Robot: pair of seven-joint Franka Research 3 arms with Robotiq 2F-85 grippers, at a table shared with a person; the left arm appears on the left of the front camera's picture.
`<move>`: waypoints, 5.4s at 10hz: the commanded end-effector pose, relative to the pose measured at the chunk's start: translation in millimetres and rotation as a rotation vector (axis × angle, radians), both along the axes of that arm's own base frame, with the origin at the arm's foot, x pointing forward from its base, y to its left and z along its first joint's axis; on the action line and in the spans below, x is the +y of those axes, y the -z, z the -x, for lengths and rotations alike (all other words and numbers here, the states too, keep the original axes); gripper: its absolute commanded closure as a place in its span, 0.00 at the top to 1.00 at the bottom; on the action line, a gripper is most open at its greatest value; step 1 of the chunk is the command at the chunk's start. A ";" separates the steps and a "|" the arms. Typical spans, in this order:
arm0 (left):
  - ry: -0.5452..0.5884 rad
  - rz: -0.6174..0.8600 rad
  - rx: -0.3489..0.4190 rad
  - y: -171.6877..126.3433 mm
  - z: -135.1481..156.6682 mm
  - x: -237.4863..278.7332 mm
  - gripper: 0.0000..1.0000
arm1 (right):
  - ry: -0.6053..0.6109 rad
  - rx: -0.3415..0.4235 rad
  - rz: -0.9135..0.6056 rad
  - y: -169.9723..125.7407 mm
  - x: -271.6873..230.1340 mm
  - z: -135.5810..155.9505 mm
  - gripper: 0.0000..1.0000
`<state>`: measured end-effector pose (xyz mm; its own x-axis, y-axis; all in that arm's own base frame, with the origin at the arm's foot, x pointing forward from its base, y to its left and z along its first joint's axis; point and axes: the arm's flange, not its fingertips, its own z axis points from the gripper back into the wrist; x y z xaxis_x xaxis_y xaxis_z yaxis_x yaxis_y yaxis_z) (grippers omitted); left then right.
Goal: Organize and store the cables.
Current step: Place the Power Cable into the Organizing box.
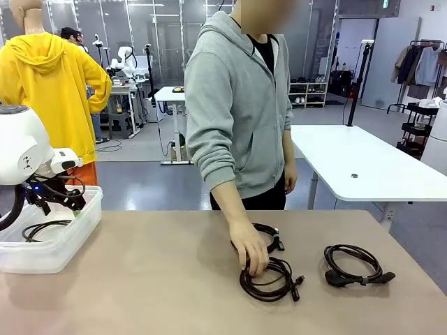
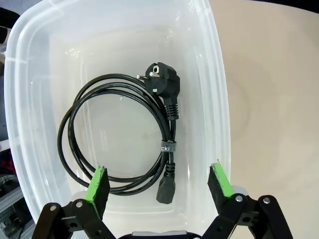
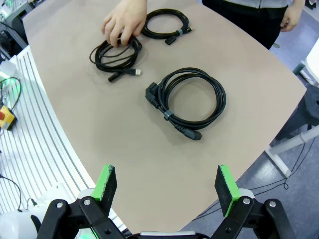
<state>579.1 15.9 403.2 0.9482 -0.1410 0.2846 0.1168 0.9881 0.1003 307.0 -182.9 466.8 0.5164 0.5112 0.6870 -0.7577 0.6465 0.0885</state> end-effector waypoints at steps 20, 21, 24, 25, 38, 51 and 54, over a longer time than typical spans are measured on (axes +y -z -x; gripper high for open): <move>0.566 0.261 -0.393 -64.1 193.3 -12.7 1.00 | -0.016 -0.015 -0.008 0.4 -1.7 0.3 1.00; 0.597 0.269 -0.424 -59.3 201.4 -9.0 1.00 | -0.016 -0.015 -0.008 0.4 -1.7 0.3 1.00; 0.792 0.260 -0.370 -58.5 224.4 3.2 1.00 | -0.016 -0.015 -0.008 0.4 -1.7 0.3 1.00; 0.846 0.264 -0.359 -59.1 217.5 8.1 1.00 | -0.016 -0.015 -0.008 0.4 -1.7 0.3 1.00; 0.710 0.265 -0.393 -82.3 189.2 -0.4 1.00 | -0.500 0.071 0.473 -4.6 132.6 -69.2 1.00; 0.710 0.265 -0.393 -82.3 189.2 -0.4 1.00 | -0.514 0.156 0.616 157.3 175.5 -127.7 1.00; 0.710 0.265 -0.393 -82.3 189.2 -0.4 1.00 | -0.515 0.149 0.621 162.7 178.1 -132.2 0.44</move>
